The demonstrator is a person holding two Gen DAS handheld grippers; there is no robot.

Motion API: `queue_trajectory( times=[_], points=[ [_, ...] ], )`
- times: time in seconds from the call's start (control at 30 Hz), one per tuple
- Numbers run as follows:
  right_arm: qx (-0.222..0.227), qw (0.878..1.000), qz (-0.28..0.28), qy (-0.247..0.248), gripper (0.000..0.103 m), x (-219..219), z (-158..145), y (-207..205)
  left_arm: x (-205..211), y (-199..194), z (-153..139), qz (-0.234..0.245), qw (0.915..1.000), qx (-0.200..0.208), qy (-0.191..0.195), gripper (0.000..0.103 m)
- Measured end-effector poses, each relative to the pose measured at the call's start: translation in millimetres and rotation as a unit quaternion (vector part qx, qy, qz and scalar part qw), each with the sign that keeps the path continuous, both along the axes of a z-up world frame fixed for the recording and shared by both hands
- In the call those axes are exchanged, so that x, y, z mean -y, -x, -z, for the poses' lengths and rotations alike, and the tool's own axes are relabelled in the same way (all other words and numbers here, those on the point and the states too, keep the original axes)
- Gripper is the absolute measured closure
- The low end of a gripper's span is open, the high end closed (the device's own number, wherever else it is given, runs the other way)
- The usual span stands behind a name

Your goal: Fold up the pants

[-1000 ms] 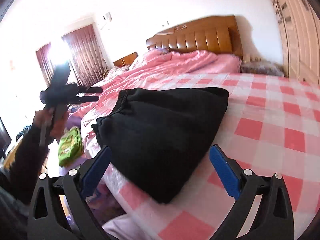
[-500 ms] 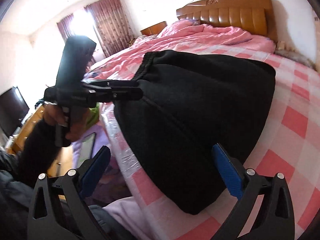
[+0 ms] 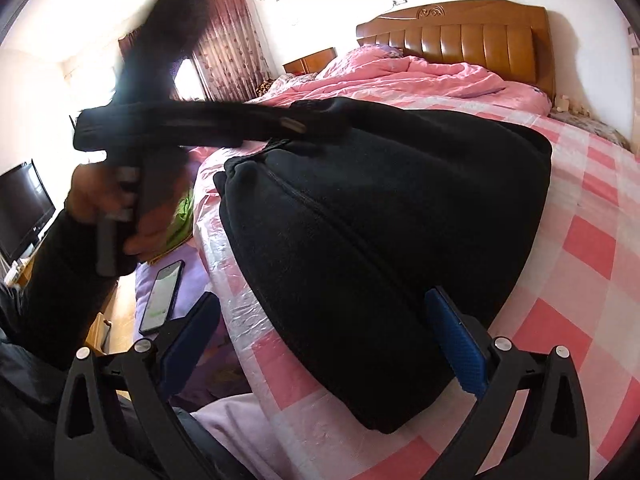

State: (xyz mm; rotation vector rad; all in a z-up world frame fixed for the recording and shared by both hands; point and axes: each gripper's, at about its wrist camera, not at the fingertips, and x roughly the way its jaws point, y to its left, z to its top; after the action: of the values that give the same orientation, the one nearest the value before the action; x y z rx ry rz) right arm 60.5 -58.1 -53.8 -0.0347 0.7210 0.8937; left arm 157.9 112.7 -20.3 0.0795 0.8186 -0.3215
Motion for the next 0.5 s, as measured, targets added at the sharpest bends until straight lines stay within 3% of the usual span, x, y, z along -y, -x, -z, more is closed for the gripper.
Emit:
queue_trajectory(
  times=[0.07,0.13,0.2,0.37,0.5],
  points=[
    [0.005,1.0,0.0,0.011,0.004,-1,0,3,1,-2,22,0.001,0.9994,-0.032,-0.015,0.013],
    [0.005,1.0,-0.005,0.016,0.004,-2,-1,4,-11,20,30,0.006,0.9999,0.008,0.0,0.013],
    [0.005,1.0,-0.009,0.012,0.004,-1,0,4,-23,31,31,0.012,0.9995,0.019,0.023,0.014],
    [-0.028,0.999,-0.027,-0.024,0.004,14,-13,-9,-22,30,37,0.011,0.999,0.04,0.017,0.012],
    [-0.018,0.999,0.024,-0.04,0.004,38,-45,-42,-17,27,37,0.008,0.9987,0.048,0.013,0.008]
  ],
)
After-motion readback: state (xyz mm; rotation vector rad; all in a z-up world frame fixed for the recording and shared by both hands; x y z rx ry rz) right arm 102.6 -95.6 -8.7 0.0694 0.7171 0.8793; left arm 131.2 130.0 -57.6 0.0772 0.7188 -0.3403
